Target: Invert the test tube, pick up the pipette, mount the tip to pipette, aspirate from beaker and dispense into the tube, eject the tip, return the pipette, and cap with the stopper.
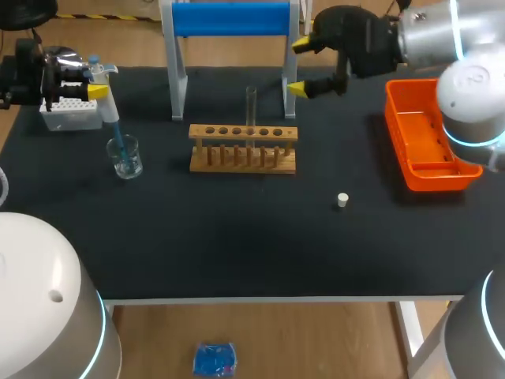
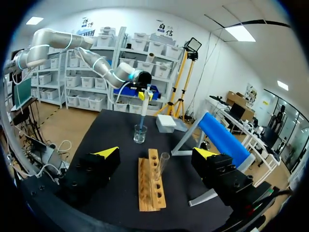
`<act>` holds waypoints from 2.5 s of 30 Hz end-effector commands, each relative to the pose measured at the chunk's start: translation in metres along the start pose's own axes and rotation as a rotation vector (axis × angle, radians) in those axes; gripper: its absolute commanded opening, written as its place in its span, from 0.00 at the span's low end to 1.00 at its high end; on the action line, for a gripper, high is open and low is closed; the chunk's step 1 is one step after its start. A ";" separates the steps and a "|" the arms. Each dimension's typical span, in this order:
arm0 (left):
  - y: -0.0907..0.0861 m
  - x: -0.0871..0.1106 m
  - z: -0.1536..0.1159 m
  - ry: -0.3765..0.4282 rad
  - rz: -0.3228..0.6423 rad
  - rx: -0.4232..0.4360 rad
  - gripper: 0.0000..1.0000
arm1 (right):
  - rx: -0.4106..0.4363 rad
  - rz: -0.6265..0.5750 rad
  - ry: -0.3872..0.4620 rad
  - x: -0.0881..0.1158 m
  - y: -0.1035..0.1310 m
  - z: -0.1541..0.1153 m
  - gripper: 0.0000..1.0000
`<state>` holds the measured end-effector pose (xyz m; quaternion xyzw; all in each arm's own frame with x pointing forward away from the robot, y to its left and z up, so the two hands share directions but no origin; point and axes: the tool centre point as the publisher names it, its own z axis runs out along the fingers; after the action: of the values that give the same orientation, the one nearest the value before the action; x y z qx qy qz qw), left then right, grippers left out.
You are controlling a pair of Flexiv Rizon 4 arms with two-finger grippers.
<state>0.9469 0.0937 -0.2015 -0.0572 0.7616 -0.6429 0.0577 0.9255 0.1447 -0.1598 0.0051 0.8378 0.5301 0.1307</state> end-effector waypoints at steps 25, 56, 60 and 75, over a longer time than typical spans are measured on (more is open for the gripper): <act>-0.001 0.000 -0.001 0.001 0.000 -0.001 0.00 | -0.086 0.016 0.028 -0.005 -0.049 0.043 1.00; -0.012 0.004 0.000 -0.015 0.005 -0.004 0.00 | -0.086 0.016 0.028 -0.005 -0.049 0.043 1.00; -0.023 0.005 0.000 -0.022 0.006 -0.013 0.00 | -0.086 0.016 0.028 -0.005 -0.049 0.043 1.00; -0.074 0.010 0.001 -0.034 0.035 -0.038 0.00 | -0.086 0.016 0.028 -0.005 -0.049 0.043 1.00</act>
<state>0.9421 0.0807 -0.1385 -0.0525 0.7683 -0.6331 0.0785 0.9460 0.1599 -0.2186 -0.0016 0.8161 0.5666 0.1138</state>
